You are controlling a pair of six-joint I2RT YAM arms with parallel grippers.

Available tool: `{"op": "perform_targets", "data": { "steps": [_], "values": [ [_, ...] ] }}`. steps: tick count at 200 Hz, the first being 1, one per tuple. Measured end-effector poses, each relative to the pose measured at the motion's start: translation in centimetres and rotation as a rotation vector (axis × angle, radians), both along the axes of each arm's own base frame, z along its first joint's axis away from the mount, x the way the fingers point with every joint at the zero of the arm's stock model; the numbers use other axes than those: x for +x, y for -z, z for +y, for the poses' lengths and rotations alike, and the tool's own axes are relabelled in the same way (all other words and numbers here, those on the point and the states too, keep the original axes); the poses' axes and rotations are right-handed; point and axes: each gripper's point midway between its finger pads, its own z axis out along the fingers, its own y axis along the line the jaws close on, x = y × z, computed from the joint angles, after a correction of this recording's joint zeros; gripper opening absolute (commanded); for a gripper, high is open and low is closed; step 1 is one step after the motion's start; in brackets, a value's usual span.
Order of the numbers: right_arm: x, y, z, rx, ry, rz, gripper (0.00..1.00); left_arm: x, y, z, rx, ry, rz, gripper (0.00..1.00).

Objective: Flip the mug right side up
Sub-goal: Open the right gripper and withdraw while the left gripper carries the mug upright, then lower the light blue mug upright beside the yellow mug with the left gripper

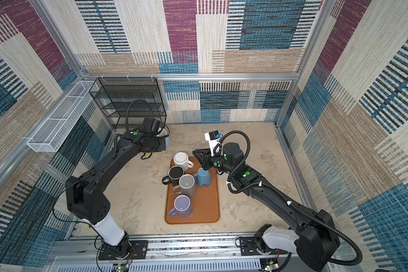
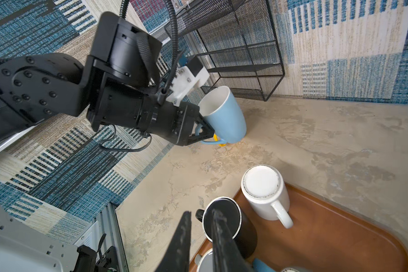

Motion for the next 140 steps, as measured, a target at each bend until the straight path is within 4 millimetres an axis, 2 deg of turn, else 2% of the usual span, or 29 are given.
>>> {"op": "perform_targets", "data": {
  "steps": [58, 140],
  "values": [
    [-0.9, 0.1, -1.1, 0.002, 0.026, -0.004, 0.19, 3.6, 3.3, -0.1, 0.068, 0.047, 0.066, 0.00],
    [-1.1, 0.3, -1.7, -0.004, 0.045, -0.001, 0.18, 6.9, 6.9, 2.1, 0.116, 0.055, 0.129, 0.00]
  ]
}}
